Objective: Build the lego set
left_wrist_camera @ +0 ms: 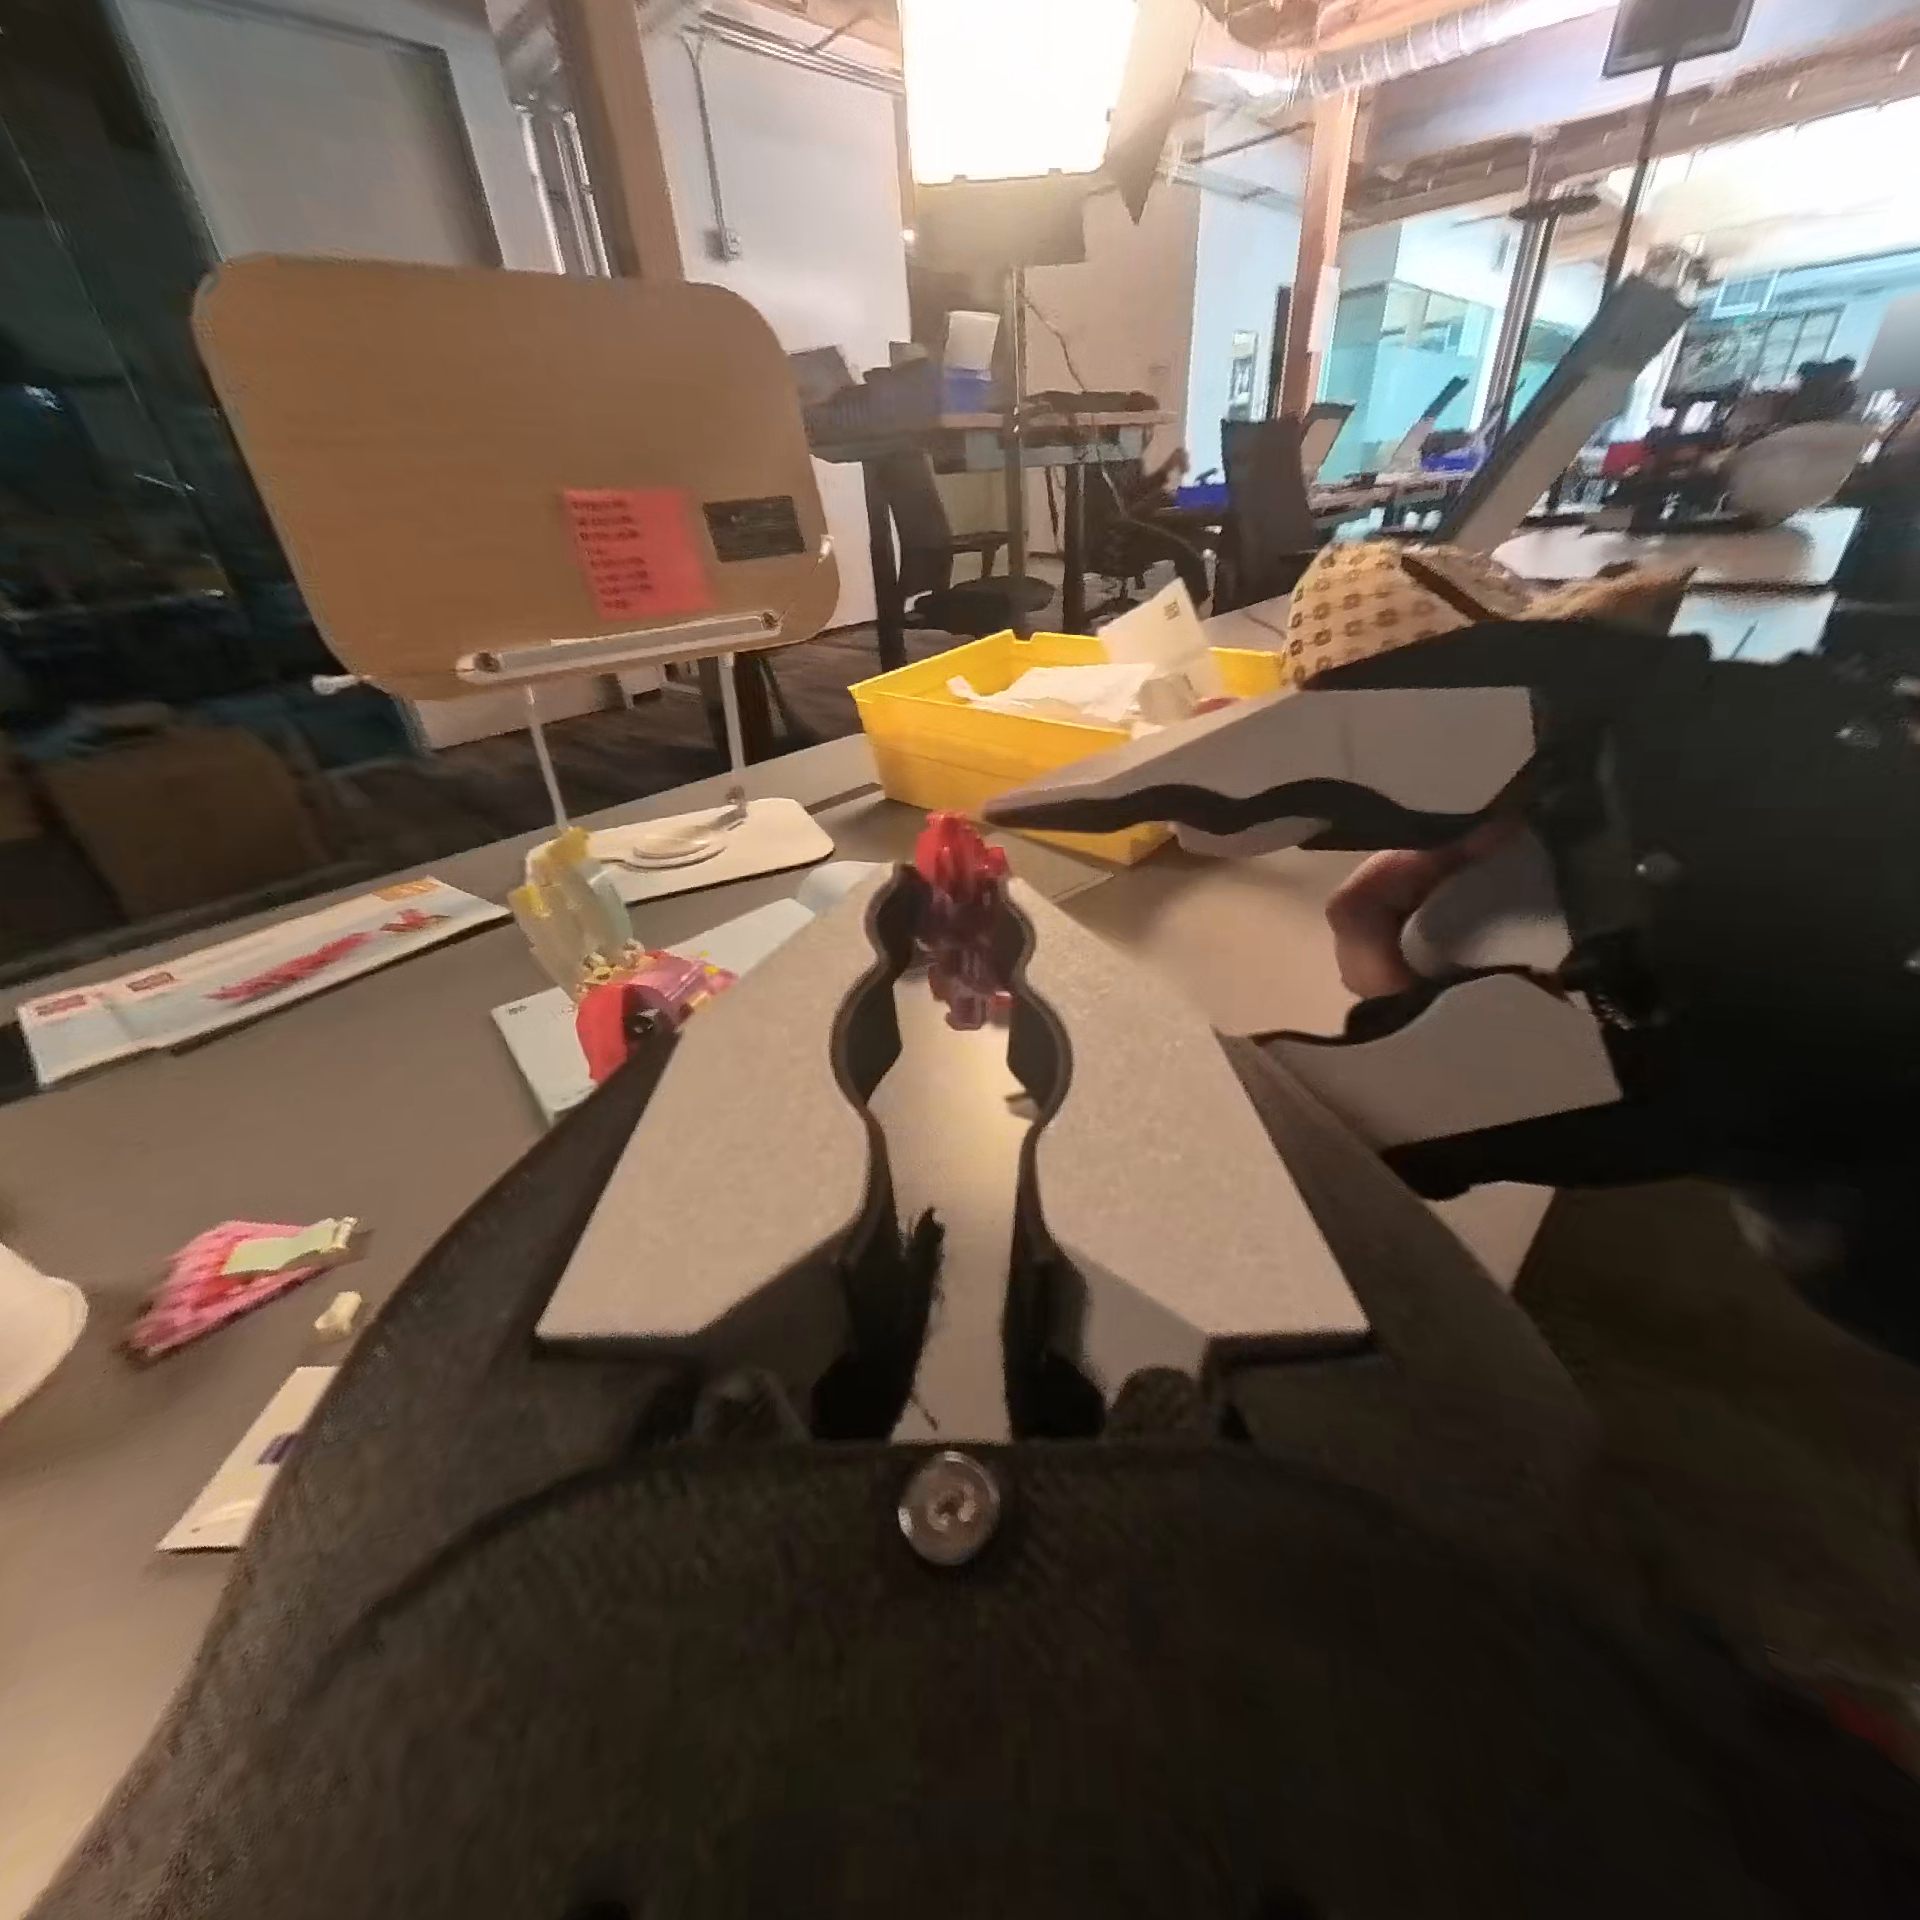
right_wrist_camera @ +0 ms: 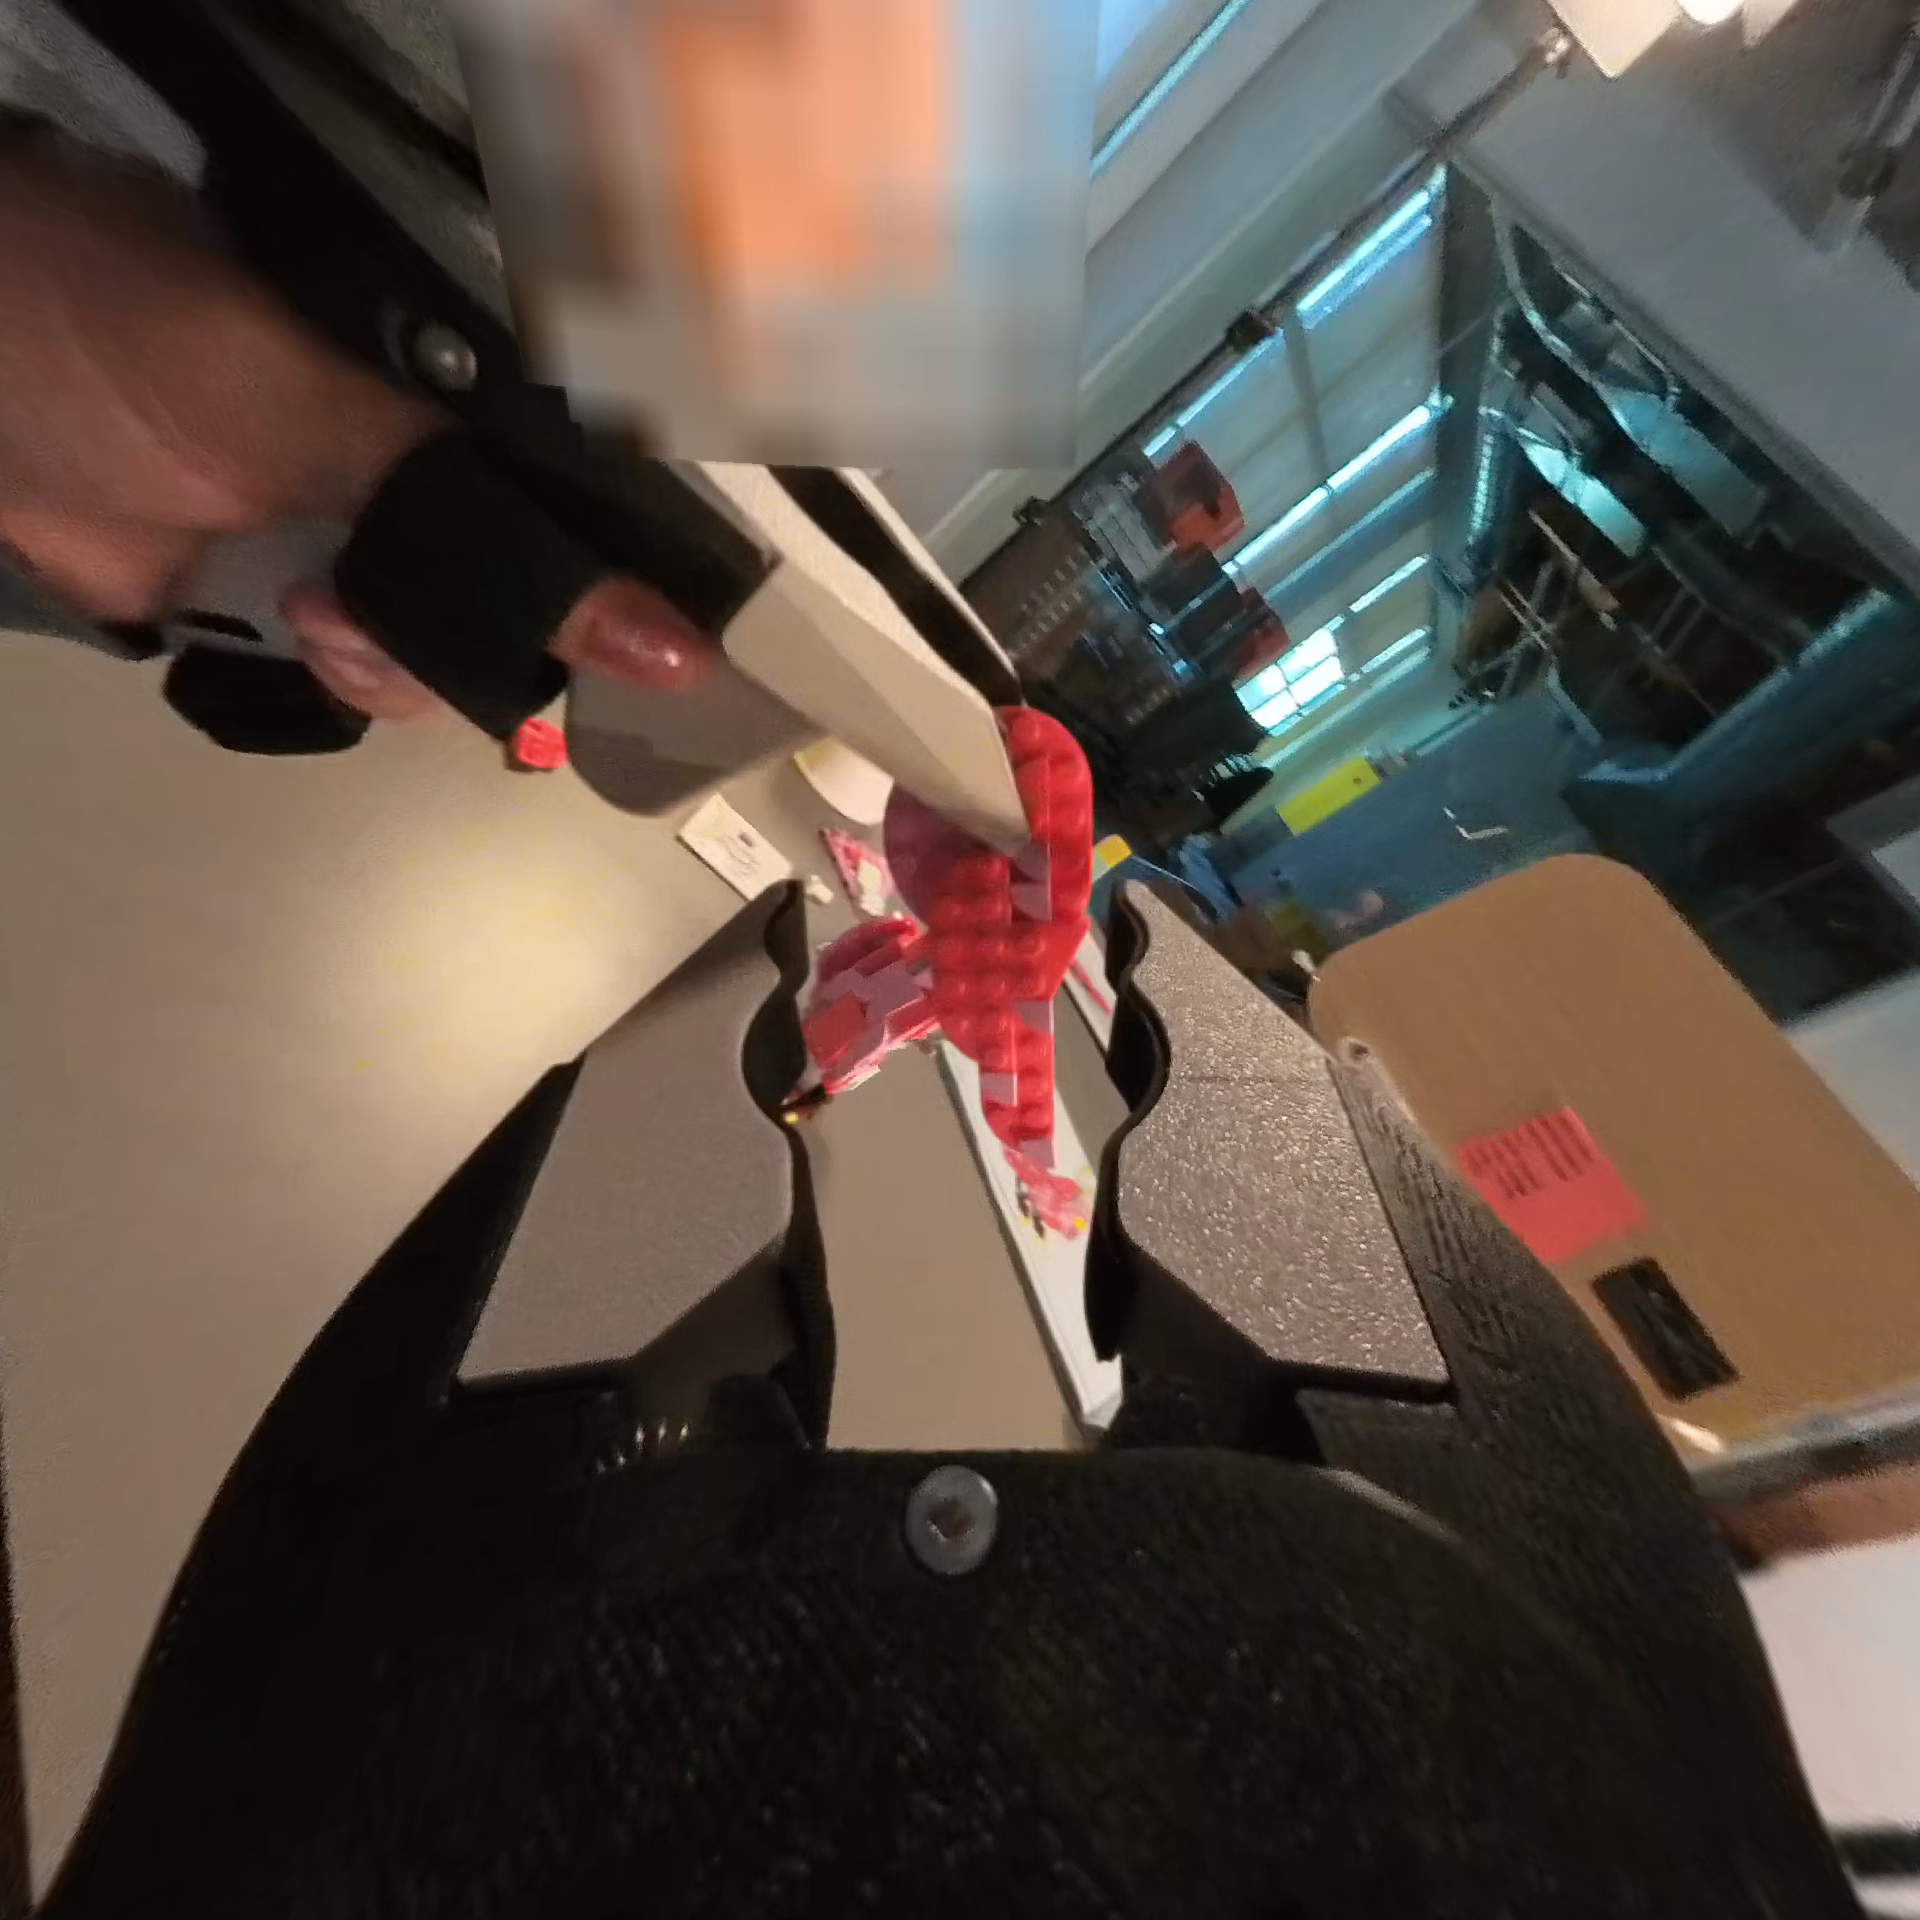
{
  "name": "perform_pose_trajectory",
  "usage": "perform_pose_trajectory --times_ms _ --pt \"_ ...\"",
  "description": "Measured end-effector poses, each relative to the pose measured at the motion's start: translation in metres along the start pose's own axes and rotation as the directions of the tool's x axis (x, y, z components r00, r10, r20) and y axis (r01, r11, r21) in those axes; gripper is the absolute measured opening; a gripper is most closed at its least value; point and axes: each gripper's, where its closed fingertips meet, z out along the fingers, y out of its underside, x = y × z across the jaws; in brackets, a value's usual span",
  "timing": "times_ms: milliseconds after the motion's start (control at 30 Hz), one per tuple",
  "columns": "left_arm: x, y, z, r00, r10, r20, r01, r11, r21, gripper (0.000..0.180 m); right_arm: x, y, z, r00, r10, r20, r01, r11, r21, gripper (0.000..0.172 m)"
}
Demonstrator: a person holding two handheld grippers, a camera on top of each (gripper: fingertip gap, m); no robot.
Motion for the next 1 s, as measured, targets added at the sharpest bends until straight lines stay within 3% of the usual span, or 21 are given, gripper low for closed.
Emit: perform_pose_trajectory --times_ms 200,467,500,567,700,767,833,900,1000 --pt "0.006 0.012 0.009 0.995 0.100 0.012 -0.100 0.994 -0.046 0.012 0.002 0.006 0.008 1.000 0.008 -0.011 -0.008 1.000 -0.030 0.039" --pt "0.004 0.025 0.019 0.983 0.182 0.026 -0.180 0.980 -0.086 0.013 0.001 0.025 0.013 0.999 0.032 0.042 -0.031 0.999 -0.029 0.039" --pt "0.006 0.026 0.019 0.982 0.189 0.000 -0.188 0.979 -0.081 0.016 0.001 0.028 0.014 0.998 0.046 0.053 -0.046 0.999 -0.008 0.039" --pt "0.003 0.023 0.012 0.972 0.234 -0.029 -0.235 0.971 -0.041 0.044 0.003 0.036 0.014 0.988 0.113 0.101 -0.119 0.992 0.049 0.039" --pt "-0.039 0.035 0.009 0.949 0.313 -0.031 -0.315 0.947 -0.058 0.073 0.003 0.054 0.013 0.903 0.246 0.353 -0.328 0.924 0.197 0.039" --pt "-0.065 0.055 0.023 0.962 0.263 -0.079 -0.272 0.953 -0.136 0.093 0.006 0.071 0.020 0.845 0.293 0.447 -0.410 0.892 0.192 0.038" --pt "-0.079 0.085 0.039 0.964 0.168 -0.205 -0.217 0.944 -0.249 0.106 0.010 0.087 0.030 0.778 0.346 0.524 -0.491 0.856 0.165 0.039" --pt "-0.080 0.107 0.050 0.936 0.100 -0.337 -0.211 0.927 -0.310 0.104 0.016 0.099 0.041 0.726 0.381 0.573 -0.547 0.825 0.144 0.039" --pt "-0.084 0.115 0.060 0.891 0.140 -0.432 -0.282 0.916 -0.286 0.084 0.022 0.106 0.054 0.670 0.415 0.616 -0.608 0.782 0.135 0.039"
